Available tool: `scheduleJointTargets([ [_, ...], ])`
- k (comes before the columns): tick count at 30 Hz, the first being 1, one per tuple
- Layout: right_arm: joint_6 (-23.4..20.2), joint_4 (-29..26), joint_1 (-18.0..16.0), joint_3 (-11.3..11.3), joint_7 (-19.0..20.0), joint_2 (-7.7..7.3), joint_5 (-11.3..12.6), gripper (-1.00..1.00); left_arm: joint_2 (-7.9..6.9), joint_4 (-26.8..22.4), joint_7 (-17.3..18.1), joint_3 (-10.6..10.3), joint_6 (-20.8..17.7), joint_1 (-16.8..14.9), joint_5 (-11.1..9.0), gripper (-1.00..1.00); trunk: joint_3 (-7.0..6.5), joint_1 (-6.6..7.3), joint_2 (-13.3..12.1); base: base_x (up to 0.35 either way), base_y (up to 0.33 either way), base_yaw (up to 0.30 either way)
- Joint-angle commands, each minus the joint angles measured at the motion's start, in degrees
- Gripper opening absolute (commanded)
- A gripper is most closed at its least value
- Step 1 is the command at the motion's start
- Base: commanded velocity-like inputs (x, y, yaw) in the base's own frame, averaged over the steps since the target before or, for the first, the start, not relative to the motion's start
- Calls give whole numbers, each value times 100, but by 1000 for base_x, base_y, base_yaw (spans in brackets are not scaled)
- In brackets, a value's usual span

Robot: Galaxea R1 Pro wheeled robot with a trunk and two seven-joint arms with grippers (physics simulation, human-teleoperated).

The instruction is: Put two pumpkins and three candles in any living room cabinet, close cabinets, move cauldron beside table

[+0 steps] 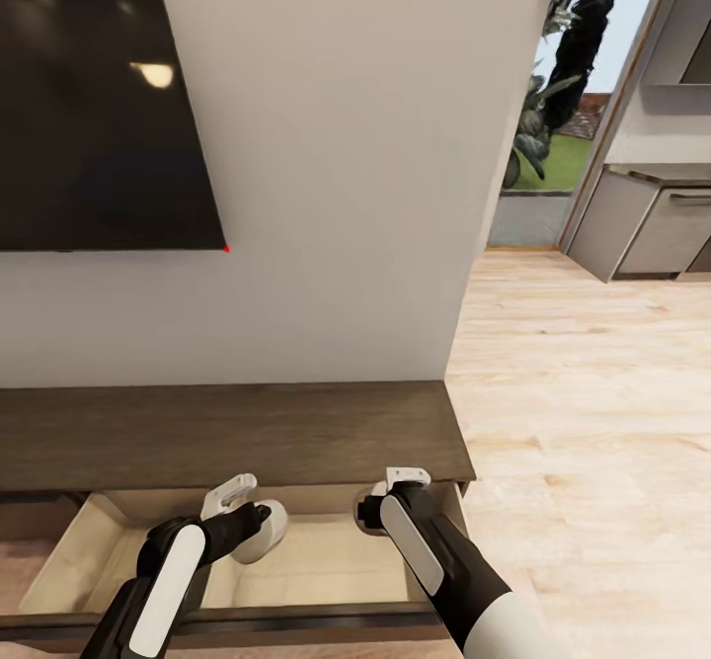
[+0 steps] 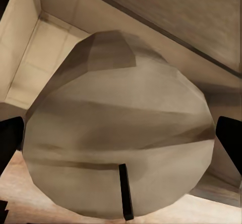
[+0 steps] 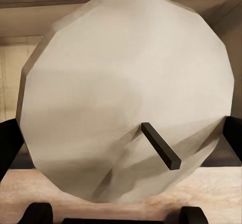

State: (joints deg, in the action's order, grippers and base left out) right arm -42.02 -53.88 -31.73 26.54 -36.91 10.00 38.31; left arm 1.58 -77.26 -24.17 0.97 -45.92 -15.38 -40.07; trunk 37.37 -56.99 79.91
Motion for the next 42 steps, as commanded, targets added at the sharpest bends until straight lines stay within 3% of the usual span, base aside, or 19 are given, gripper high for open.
scheduleJointTargets([
  [1, -2, 0, 0, 0, 3, 0, 4, -100, 0, 0, 0, 0, 2, 0, 0, -100, 0, 0, 0, 60, 0, 0],
  [10, -29, 2, 0, 0, 13, 0, 9, -100, 5, 0, -11, 13, 4, 0, -3, -100, 0, 0, 0, 12, 0, 0],
  [17, -44, 41, 0, 0, 500, 0, -19, -100, 15, 0, -17, 5, 11, 0, 5, -100, 54, -66, 120, 0, 0, 0],
  [22, -76, 53, 0, 3, 613, 0, -44, -100, 14, 0, -18, -11, 286, 0, -11, -100, 54, -66, 120, 0, 0, 0],
  [42, -114, 44, 0, 6, 562, 0, -69, -100, 35, 153, -27, -18, 347, 0, -3, -100, 413, -505, 922, 0, 0, 0],
])
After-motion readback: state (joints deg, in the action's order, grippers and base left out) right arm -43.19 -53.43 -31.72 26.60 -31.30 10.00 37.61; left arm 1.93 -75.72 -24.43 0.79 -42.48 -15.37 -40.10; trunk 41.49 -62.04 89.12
